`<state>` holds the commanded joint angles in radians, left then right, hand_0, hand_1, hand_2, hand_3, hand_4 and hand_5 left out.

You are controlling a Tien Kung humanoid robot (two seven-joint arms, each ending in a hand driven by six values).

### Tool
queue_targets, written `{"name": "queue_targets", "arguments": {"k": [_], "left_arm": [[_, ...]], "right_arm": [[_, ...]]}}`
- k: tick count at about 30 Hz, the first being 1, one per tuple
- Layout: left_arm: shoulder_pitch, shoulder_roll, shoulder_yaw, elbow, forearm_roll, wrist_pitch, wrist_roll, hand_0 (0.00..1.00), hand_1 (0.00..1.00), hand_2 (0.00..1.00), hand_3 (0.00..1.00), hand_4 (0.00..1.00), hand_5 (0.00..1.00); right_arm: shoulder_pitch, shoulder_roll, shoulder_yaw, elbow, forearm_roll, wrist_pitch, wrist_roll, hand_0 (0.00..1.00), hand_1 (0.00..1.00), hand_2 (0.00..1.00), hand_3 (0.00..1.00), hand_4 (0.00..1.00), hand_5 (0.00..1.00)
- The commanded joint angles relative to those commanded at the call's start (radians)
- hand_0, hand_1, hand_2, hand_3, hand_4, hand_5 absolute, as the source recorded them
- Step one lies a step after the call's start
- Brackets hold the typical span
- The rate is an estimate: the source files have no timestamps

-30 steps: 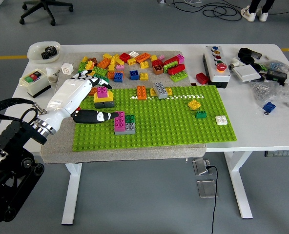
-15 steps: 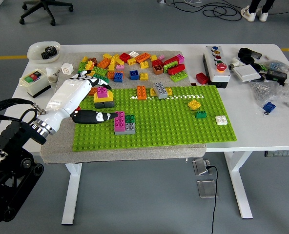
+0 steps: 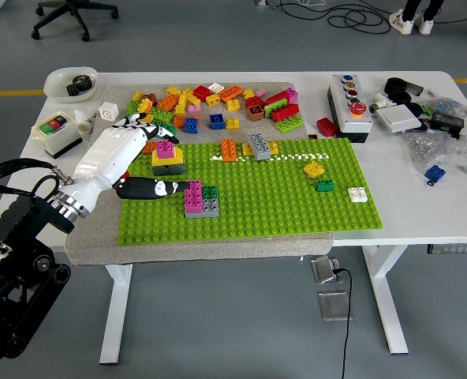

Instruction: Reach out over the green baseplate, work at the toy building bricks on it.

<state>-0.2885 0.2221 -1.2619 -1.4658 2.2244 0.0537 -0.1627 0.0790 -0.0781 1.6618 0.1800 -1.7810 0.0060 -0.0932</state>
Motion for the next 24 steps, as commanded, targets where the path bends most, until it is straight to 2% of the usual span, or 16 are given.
{"name": "queue_targets", "arguments": {"k": [24], "left_arm": [[0.0, 0.0, 0.015, 0.006, -0.003, 0.0, 0.005, 0.91, 0.785, 0.736, 0.671, 0.998, 0.57]], "right_arm": [[-0.012, 0.004, -0.008, 0.0, 0.008, -0.006, -0.001, 0.746, 0.64, 0.684, 0.629, 0.847, 0.558]]}}
